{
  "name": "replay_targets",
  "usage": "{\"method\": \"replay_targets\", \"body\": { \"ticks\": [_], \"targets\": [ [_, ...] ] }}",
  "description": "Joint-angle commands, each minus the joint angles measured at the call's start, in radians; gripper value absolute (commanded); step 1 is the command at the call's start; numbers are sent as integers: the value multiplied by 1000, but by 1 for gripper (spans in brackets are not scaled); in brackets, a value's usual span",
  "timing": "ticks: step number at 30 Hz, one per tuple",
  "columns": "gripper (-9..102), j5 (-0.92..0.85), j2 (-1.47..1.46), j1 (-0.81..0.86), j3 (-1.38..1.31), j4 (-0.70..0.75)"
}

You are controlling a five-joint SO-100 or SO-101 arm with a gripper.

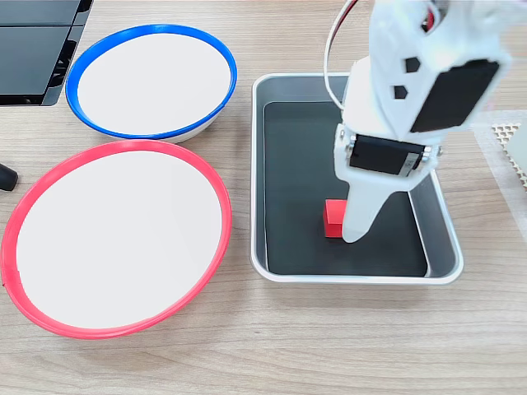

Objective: Move a red block from tray to red dish

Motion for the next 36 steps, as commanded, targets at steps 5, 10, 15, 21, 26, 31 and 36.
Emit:
{"method": "replay_targets", "body": {
  "ticks": [5,10,15,21,26,31,36],
  "targets": [
    [22,-117,-66,18,-49,-40],
    [19,-144,-95,32,-48,-86],
    [9,-161,-92,29,-32,-110],
    [0,-129,-37,3,-75,-9],
    [0,-48,-5,-20,-255,244],
    [0,71,-14,-14,-525,433],
    [0,187,-120,20,-755,318]
  ]
}}
